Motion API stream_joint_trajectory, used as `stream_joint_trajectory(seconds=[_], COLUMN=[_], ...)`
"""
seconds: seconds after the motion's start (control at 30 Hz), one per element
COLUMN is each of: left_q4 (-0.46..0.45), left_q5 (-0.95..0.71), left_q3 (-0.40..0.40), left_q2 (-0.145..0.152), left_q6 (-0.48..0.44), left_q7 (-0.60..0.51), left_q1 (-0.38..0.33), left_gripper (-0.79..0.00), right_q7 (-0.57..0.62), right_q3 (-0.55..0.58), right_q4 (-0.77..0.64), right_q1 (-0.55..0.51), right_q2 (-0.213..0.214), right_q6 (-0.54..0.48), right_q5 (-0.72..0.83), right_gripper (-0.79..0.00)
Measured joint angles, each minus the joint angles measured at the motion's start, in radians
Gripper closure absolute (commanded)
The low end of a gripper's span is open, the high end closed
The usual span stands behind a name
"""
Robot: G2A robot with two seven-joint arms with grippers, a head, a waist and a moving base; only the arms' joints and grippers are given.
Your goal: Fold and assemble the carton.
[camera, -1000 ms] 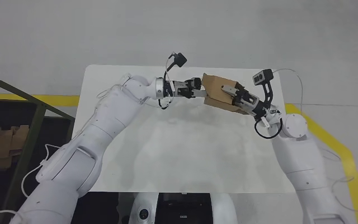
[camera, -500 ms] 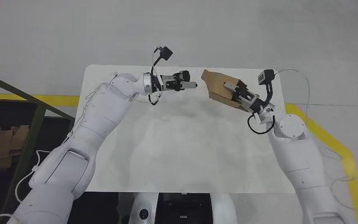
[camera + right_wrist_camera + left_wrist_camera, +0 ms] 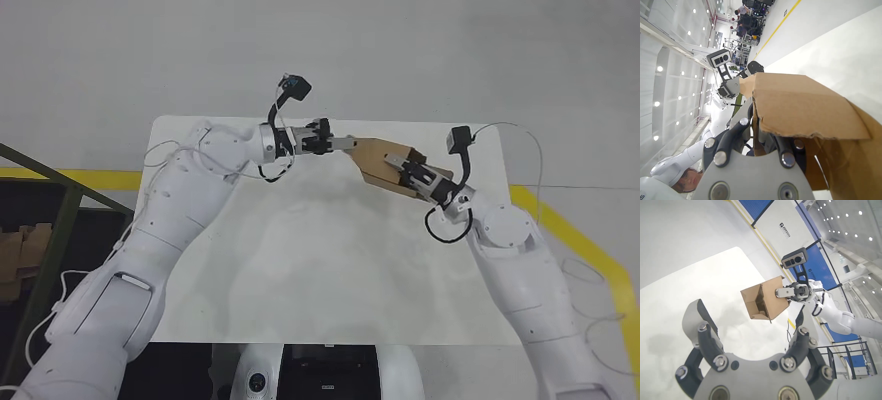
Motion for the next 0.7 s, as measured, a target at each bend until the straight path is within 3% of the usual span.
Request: stream_joint_trajectory(seconds=[0.33, 0.7], left_q4=[0.006, 0.040], left_q5=[0.022, 0.002], left_q3=[0.020, 0.031], left_q2=[-0.012, -0.024], left_q6=[0.112, 0.116], left_q7=[-0.021, -0.044], left_q1=[-0.016, -0.021], left_gripper=[-0.785, -0.785], right_q7=[0.020, 0.073], right_q3=[0.016, 0.035], right_q4=[-0.056, -0.048], right_q1=[-0.029, -0.036], right_q2=[0.004, 0.005], right_q6=[0.011, -0.003], right_q5=[0.004, 0.103], right_gripper=[0.000, 0.000])
